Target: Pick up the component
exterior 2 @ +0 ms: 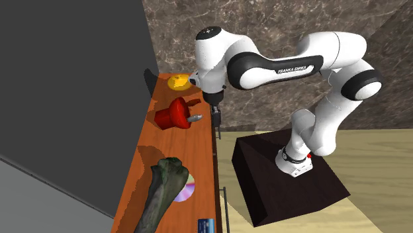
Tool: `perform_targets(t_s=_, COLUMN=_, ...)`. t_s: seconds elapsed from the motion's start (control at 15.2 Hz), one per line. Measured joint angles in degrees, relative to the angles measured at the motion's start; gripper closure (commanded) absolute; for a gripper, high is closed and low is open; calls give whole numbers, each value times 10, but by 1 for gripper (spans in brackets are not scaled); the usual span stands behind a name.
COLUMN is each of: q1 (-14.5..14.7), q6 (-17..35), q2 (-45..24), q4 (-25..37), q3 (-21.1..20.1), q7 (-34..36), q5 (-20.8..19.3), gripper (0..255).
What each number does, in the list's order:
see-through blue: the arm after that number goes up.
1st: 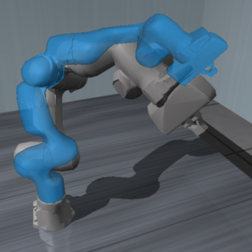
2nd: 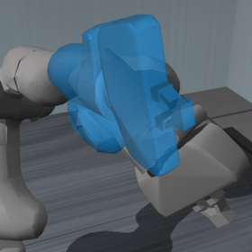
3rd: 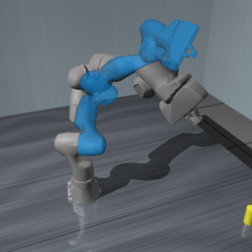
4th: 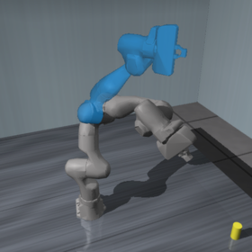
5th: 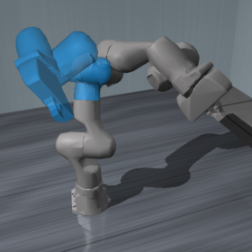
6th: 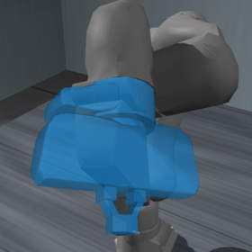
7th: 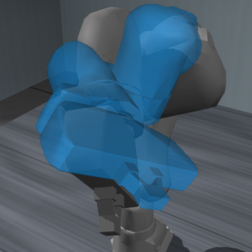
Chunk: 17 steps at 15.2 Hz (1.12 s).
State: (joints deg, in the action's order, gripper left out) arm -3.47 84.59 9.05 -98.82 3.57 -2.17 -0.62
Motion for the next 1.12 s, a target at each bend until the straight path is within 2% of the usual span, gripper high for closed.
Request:
perform_targets(t_s=0.2, q1=-10, q6=-23, q2=-80, q4=85, q3=12, q7=-9, q5=2, gripper=0)
perform_targets(t_s=0.53, q1=-32, q6=-85, q2=-224, q4=262, q3=30, q7=-25, q5=12, gripper=0)
perform_targets(t_s=0.66, q1=-33, q6=-79, q2=-238, q4=266, q3=30, q7=-24, q5=13, gripper=0)
perform_targets(t_s=1.06, q1=-33, q6=-30, q2=-227, q4=205, q3=31, q7=-25, q5=11, gripper=0)
perform_targets(t_s=1.12, q1=-33, q6=-28, q2=-227, q4=203, q3=31, q7=-25, q5=11, gripper=255)
